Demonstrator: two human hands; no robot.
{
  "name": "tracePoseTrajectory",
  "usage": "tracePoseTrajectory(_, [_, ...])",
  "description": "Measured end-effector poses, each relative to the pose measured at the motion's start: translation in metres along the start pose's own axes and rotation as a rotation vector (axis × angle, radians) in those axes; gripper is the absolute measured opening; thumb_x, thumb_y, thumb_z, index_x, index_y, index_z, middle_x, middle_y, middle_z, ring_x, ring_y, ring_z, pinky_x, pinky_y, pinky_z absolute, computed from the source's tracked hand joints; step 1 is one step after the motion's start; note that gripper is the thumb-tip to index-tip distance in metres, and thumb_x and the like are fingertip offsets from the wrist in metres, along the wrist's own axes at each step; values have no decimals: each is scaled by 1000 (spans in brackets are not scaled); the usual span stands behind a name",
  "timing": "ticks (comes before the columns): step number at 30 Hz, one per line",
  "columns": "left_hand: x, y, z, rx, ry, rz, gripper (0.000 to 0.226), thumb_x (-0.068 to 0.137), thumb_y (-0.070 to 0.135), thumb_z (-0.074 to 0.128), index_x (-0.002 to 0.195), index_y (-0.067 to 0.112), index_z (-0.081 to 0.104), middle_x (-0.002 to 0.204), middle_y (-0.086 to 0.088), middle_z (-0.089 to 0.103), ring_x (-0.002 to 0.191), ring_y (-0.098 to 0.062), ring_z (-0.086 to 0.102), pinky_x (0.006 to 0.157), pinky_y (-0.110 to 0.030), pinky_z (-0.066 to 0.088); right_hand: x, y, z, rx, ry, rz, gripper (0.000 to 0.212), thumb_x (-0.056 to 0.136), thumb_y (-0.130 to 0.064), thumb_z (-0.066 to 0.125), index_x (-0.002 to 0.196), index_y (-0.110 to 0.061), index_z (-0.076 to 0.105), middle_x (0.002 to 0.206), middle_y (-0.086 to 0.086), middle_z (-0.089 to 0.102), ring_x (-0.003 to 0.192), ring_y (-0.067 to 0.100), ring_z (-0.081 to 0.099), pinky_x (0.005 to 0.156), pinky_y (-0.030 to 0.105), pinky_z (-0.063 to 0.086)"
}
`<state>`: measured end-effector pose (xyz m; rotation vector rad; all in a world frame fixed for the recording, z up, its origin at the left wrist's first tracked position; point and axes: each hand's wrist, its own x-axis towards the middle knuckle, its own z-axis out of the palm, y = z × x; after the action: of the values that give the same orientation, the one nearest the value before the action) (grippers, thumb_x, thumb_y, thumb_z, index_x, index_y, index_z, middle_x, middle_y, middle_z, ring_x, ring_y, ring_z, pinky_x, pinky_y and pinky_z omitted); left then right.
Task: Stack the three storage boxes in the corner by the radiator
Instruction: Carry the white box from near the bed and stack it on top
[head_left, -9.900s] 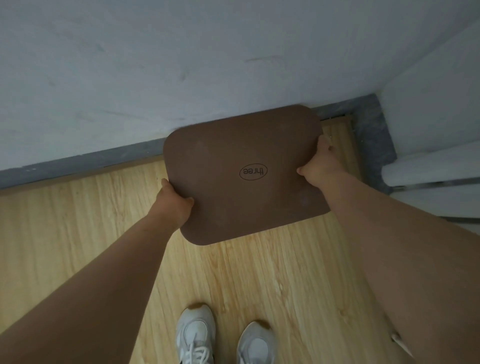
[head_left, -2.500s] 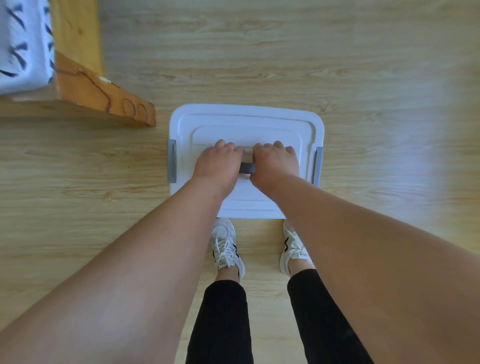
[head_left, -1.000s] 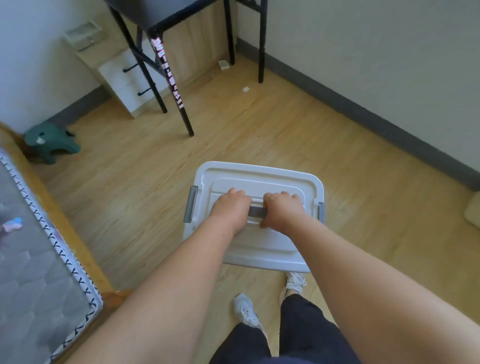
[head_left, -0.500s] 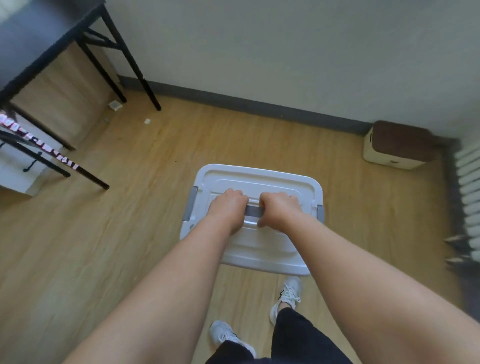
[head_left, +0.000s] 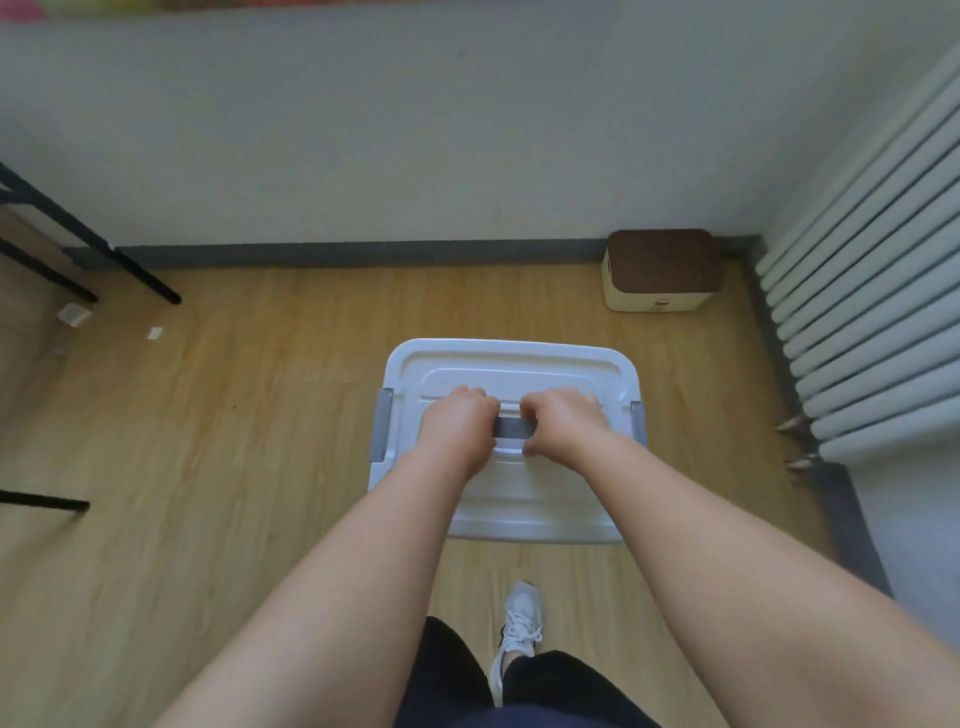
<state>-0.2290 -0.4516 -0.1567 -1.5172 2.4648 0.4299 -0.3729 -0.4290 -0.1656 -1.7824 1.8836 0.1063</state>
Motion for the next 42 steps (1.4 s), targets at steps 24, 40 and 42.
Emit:
tracePoseTrajectory(24, [315,196,-46,177,-186,469,25,90,20,59,114,17,62,104,-4,57,101,-23,52,79,-36,52,111,251,-137,142,69,434,17,82,-17,64,85,-25,49,101,4,57,107,27,50,78,32,32])
tracePoseTrajectory(40, [483,263,-90,177,-198,462,27,88,21,61,115,20,59,102,-3,55,98,-21,51,73,-33,47,221,362,-233,187,77,429,14,85,-12,58,83,-23,48,91,2,49,97,26,49,71,33,33])
tracePoseTrajectory(42, [504,276,-92,172,-198,434,27,89,21,61,116,20,59,102,-2,55,99,-21,51,73,-33,46,237,385,-242,175,64,402,14,85,-12,58,83,-23,49,91,2,49,98,26,50,71,33,34])
